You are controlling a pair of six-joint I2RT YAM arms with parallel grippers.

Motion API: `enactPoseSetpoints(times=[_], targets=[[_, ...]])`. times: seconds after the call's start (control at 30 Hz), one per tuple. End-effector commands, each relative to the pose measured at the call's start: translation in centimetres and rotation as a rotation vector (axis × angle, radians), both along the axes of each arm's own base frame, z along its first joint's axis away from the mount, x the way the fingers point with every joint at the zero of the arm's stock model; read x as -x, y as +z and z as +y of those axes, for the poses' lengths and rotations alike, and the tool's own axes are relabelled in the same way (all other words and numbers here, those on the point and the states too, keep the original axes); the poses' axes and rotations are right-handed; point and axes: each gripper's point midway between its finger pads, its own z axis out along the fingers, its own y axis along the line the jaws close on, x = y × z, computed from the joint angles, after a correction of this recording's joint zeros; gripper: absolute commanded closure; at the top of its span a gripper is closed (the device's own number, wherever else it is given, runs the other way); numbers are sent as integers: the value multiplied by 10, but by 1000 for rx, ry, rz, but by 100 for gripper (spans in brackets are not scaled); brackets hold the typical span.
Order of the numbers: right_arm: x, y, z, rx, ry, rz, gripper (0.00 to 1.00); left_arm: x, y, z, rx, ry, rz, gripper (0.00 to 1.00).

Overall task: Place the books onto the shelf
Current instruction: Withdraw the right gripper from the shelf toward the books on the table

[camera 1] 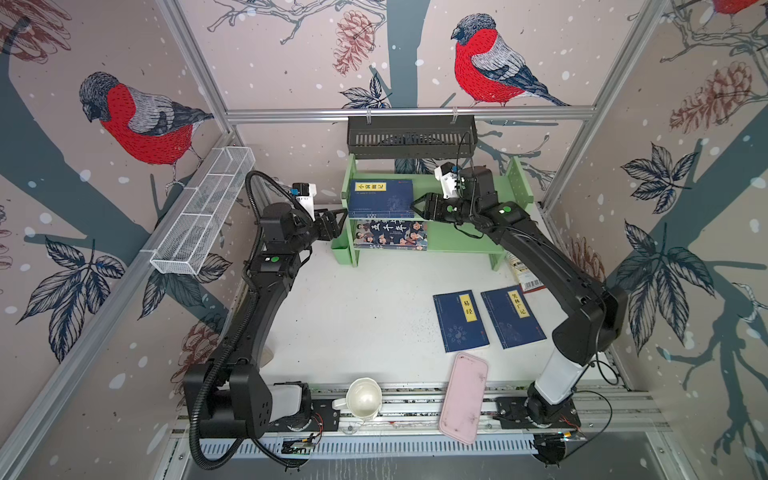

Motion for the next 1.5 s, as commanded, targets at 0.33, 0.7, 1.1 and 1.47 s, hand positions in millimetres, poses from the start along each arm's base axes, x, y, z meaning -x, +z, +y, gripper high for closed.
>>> enactPoseSetpoints(times=[0.33,0.7,1.1,1.47], targets=[[91,7,-70,20,-222,-118,41,60,-35,-40,100,-299,259,29],[147,-102,-118,49,-439,94,37,89,-55,-60,341,-423,488,29],[123,-221,-170,245,-575,355,28,82,-102,-29,361,-182,573,29],[123,-276,-183,281,-541,498,26,88,-141,-30,419,-164,668,29]])
